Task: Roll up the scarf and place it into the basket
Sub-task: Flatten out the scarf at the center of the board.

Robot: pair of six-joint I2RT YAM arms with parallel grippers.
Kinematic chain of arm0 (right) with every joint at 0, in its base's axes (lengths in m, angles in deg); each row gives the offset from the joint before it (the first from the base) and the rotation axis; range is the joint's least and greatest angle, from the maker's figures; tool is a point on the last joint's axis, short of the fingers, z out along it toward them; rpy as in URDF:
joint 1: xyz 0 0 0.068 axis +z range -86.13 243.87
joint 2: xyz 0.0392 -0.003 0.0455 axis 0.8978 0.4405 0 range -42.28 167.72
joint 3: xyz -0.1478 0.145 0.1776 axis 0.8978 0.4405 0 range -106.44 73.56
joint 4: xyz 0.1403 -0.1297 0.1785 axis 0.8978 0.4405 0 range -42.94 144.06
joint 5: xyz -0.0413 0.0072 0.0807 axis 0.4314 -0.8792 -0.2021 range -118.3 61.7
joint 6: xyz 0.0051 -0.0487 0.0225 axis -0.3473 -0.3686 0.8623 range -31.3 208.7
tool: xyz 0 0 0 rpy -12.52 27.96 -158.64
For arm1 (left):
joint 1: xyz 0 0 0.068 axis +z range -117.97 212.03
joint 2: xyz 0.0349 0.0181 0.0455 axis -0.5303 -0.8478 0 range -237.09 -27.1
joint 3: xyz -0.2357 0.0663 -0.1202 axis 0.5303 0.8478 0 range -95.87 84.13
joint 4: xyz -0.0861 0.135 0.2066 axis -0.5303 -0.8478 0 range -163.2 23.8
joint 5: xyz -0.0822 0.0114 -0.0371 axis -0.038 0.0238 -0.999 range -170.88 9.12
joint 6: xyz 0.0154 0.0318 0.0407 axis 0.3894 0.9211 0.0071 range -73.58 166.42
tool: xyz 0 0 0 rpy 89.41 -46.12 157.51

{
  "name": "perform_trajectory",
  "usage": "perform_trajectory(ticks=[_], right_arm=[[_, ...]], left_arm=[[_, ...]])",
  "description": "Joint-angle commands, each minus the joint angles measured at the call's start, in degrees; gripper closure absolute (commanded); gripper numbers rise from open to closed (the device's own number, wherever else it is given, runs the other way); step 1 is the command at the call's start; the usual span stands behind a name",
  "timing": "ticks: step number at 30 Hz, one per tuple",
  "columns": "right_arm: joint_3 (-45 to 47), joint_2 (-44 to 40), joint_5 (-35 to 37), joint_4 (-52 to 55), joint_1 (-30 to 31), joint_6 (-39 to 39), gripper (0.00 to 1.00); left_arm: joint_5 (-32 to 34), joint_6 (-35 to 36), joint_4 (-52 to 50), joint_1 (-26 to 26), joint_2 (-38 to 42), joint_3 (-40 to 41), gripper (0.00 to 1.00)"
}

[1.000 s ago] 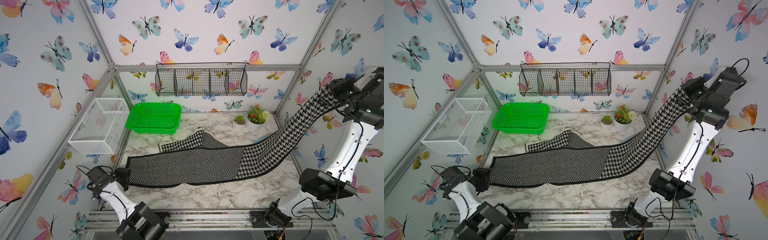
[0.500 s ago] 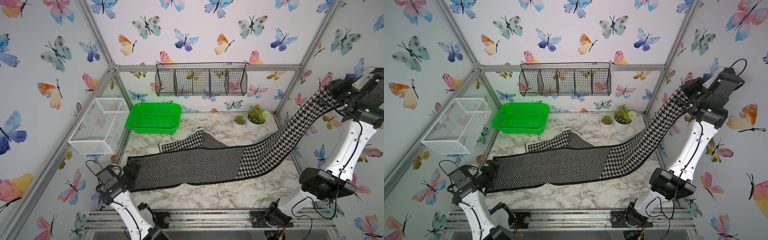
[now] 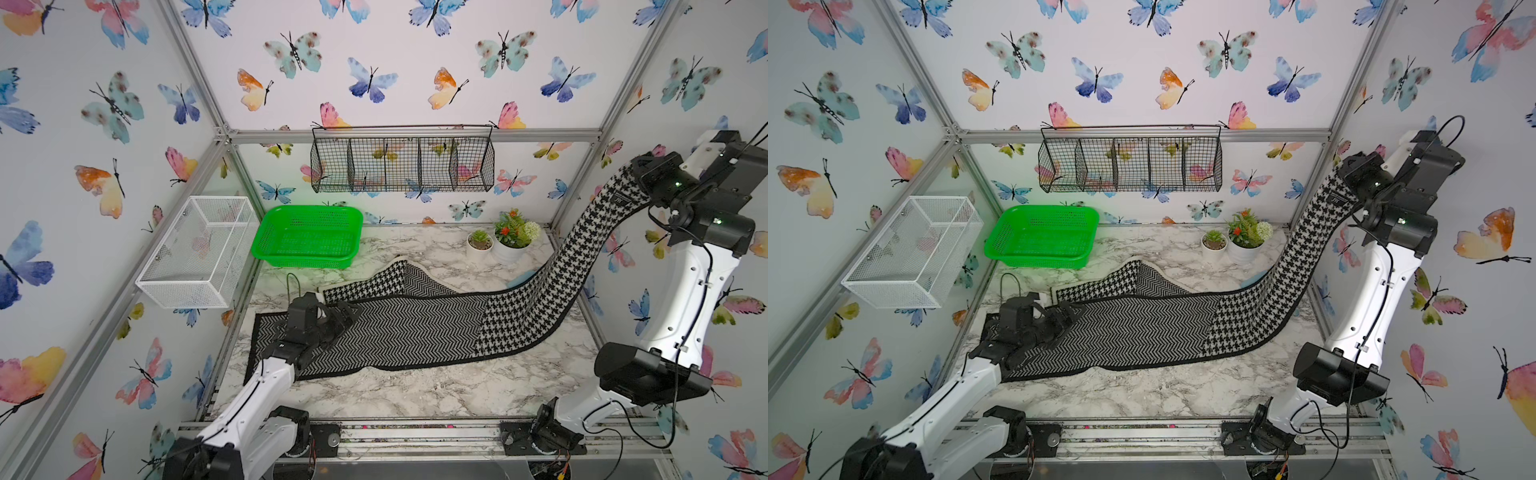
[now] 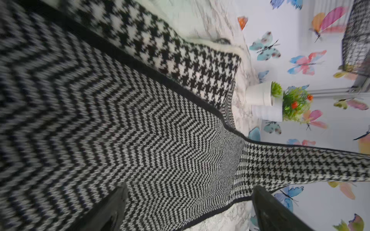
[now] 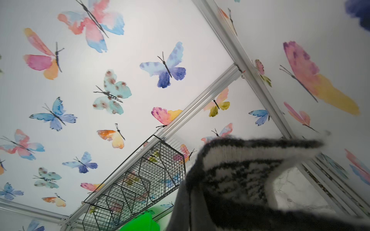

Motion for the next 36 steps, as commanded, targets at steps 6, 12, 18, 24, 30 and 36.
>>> perform_trajectory(ticks=[6,12,18,24,30,36], right_arm=[[0.99,-8.61,-5.95,-6.37,2.67,4.83,0.99],[3.7,-15.0,-7.97,-7.26,3.66,8.03,0.99],[3.9,-18.61,-8.85,-7.83,3.95,9.66,0.99],[1.72,-18.99,-10.06,-9.23,3.93,11.31,0.99],[-1.01,-18.15,-10.32,-9.66,3.92,11.97,0.99],[-2.42,-17.42,-10.94,-10.01,3.94,12.46,0.99]], left_arm=[[7.0,-2.23,13.33,-18.71,-24.78,-17.41,0.02],[7.02,-3.55,13.6,-28.57,-43.04,-34.2,0.02],[7.6,-4.49,10.07,-35.09,-56.99,-49.29,0.02],[6.55,-5.02,4.29,-39.35,-68.68,-65.99,0.02],[4.63,-4.03,-2.85,-43.71,-78.59,-85.18,0.02],[1.68,-4.84,-4.09,-47.06,-86.16,-98.72,0.02]])
